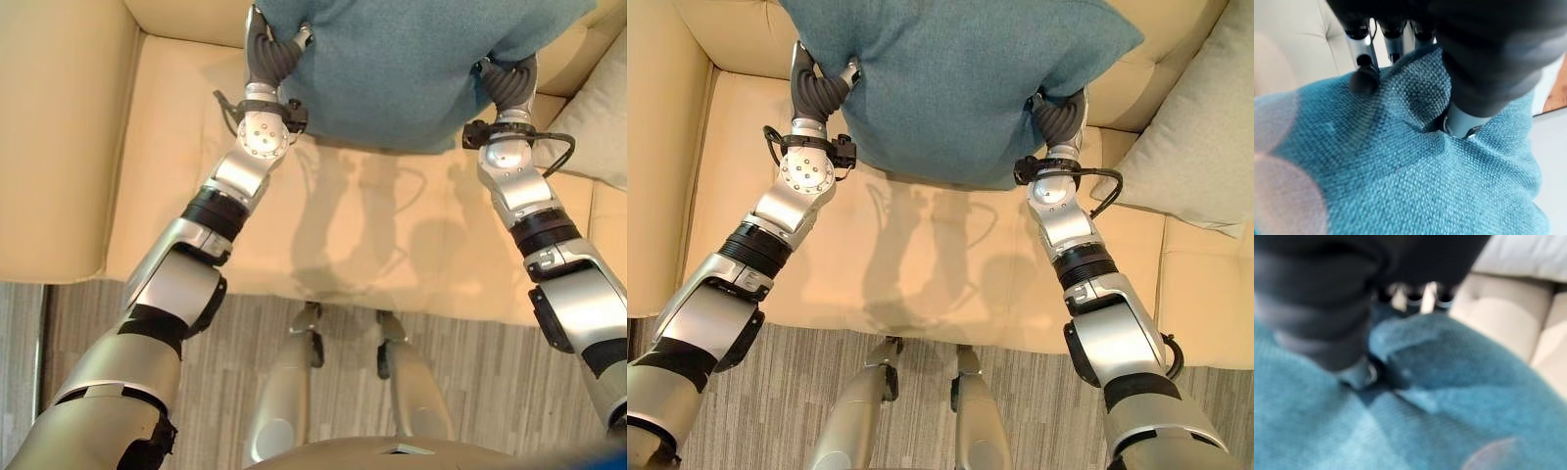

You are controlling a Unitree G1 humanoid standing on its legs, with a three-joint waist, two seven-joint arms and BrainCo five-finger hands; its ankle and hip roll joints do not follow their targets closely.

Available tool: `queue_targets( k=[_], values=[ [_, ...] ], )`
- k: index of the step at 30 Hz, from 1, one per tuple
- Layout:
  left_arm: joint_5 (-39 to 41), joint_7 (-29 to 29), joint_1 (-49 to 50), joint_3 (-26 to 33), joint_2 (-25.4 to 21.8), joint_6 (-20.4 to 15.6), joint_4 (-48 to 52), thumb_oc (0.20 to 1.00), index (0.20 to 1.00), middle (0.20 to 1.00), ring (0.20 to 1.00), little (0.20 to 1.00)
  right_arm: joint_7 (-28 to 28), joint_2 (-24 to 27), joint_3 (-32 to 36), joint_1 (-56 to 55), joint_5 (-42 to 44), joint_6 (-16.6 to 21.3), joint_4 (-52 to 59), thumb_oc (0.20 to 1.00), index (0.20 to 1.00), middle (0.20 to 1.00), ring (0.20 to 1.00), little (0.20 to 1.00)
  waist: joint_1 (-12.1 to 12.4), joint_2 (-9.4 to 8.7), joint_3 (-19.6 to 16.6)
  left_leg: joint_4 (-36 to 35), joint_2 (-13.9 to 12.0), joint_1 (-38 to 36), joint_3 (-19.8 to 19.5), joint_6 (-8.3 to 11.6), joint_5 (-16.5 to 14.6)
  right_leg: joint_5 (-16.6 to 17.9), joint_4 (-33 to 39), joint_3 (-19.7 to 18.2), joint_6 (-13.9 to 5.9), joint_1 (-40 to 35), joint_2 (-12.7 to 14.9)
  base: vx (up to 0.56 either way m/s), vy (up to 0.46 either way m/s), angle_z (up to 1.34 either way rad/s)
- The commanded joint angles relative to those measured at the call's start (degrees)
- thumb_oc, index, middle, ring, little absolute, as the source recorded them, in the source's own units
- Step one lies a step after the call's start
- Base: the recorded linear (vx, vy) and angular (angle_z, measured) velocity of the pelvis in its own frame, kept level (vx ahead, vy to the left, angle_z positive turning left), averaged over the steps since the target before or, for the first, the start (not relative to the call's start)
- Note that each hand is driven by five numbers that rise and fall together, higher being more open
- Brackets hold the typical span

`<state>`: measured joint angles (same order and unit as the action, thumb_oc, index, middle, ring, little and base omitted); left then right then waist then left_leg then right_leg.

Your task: Pick up all the scattered cushions and arrange them neatly on the sofa.

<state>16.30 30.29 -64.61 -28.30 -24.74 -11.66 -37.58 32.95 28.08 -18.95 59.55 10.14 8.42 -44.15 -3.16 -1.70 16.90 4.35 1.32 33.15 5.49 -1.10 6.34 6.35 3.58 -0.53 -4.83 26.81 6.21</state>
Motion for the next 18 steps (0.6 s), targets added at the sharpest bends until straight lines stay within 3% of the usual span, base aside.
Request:
queue_targets(
  k=[1, 6, 18],
  values=[
    [-3.0, -2.2, -8.6, -3.3, 2.6, -3.1, -2.2, 0.200, 0.200, 0.200, 0.200, 0.200, 0.2, 0.8, -3.8, 10.3, -6.4, 0.0, -0.2, 0.200, 0.200, 0.200, 0.200, 0.200, 0.1, 0.76, 0.5, 9.3, 1.1, 3.6, 2.2, 2.76, -13.1, -1.5, -3.2, 2.3, -5.77, 1.1, 6.1, 0.01, 0.012, -0.05],
    [-3.1, -1.5, -11.7, -4.6, 3.0, -2.3, -6.2, 0.200, 0.200, 0.200, 0.200, 0.200, 2.7, 2.9, -6.0, 14.7, -11.8, -3.5, -3.9, 0.200, 0.200, 0.200, 0.200, 0.200, -0.6, 2.34, 1.1, 9.1, 1.6, 6.1, 1.9, 2.27, -12.5, -1.4, -4.1, 1.6, -5.75, 4.0, 6.2, 0.00, 0.003, -0.01],
    [-0.5, -0.7, -20.2, -6.6, 4.8, -1.8, -13.4, 0.200, 0.200, 0.200, 0.200, 0.200, 3.9, 3.3, -12.8, 23.8, -13.5, -6.9, -12.1, 0.200, 0.200, 0.200, 0.200, 0.200, -1.2, 2.58, 0.1, 4.3, 1.9, 5.1, 1.7, 2.44, -10.1, -0.8, -3.5, 0.7, -5.68, 5.8, 5.1, 0.04, -0.021, -0.05]
  ],
)
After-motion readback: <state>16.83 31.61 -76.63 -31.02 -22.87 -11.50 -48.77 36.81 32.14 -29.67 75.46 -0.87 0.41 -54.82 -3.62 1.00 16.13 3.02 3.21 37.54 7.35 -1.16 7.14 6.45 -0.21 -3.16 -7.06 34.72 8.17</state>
